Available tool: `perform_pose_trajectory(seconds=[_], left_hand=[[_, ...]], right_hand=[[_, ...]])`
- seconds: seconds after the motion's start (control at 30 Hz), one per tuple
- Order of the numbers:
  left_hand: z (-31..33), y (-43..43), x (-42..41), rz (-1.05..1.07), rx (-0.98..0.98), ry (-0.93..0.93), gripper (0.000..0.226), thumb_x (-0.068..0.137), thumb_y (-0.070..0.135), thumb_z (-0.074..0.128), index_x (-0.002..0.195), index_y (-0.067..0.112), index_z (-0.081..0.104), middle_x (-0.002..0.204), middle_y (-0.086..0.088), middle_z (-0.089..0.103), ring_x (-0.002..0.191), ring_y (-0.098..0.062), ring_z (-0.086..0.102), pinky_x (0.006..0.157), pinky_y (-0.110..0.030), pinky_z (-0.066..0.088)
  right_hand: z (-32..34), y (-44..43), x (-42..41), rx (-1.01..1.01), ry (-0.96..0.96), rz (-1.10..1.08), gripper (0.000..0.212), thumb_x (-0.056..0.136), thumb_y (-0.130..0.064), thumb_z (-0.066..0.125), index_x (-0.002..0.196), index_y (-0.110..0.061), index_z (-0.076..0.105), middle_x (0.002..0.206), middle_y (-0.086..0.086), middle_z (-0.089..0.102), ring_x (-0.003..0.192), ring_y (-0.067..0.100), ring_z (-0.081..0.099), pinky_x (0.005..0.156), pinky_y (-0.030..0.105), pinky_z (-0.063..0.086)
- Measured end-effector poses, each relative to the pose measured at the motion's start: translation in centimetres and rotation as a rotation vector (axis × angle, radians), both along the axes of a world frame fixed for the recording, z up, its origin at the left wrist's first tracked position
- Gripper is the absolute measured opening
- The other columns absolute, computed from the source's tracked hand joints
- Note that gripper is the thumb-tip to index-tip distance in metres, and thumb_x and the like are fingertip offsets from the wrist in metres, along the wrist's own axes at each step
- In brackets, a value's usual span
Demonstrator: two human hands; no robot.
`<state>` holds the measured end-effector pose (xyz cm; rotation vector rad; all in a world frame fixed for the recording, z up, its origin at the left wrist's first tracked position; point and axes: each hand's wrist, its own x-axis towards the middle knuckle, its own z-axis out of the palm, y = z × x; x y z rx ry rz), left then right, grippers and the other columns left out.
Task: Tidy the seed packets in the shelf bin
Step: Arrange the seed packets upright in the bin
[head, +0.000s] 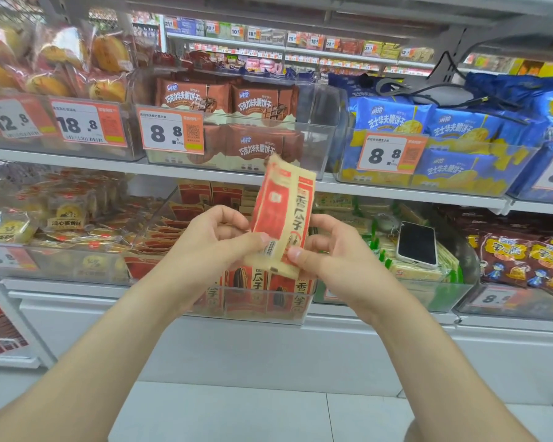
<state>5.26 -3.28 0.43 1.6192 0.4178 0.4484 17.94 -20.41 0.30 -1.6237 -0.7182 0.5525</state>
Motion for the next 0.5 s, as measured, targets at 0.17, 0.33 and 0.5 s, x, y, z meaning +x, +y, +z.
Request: perform_pose_trajectory(seconds=[0.17, 0.33, 0.5], left_hand=[[0.1, -1.6, -0.2, 0.049, -0.007, 0.000, 0.028, 0.111, 0.041, 0.054, 0.118, 0.025, 0.075, 0.103, 0.003, 0.084, 0.094, -0.017, 0.082, 0.079, -0.038, 0.064], [-0.1, -2.3, -0.1, 0.009, -0.100, 0.074, 0.030, 0.112, 0.038, 0.053, 0.116, 0.022, 0.078, 0.101, -0.006, 0.084, 0.089, -0.027, 0.083, 0.073, -0.042, 0.065], [-0.7, -2.7, 0.4, 0.011, -0.212, 0.028, 0.019, 0.102, 0.025, 0.072, 0.120, 0.025, 0.078, 0.106, -0.004, 0.084, 0.097, -0.025, 0.082, 0.089, -0.051, 0.062]], right_hand=[[-0.3, -0.4, -0.6, -0.220, -0.035, 0.233, 0.053, 0.094, 0.005, 0.076, 0.134, -0.023, 0.053, 0.109, 0.017, 0.079, 0.095, 0.029, 0.081, 0.083, 0.046, 0.067], [-0.3, -0.2, -0.9, -0.260, -0.083, 0.256, 0.021, 0.104, -0.021, 0.071, 0.125, -0.018, 0.069, 0.103, 0.005, 0.083, 0.090, 0.024, 0.081, 0.076, 0.037, 0.066], [0.1, 0.2, 0.0, -0.012, -0.041, -0.119, 0.015, 0.107, -0.027, 0.065, 0.107, -0.014, 0.073, 0.094, 0.004, 0.083, 0.090, 0.021, 0.081, 0.084, 0.041, 0.067]])
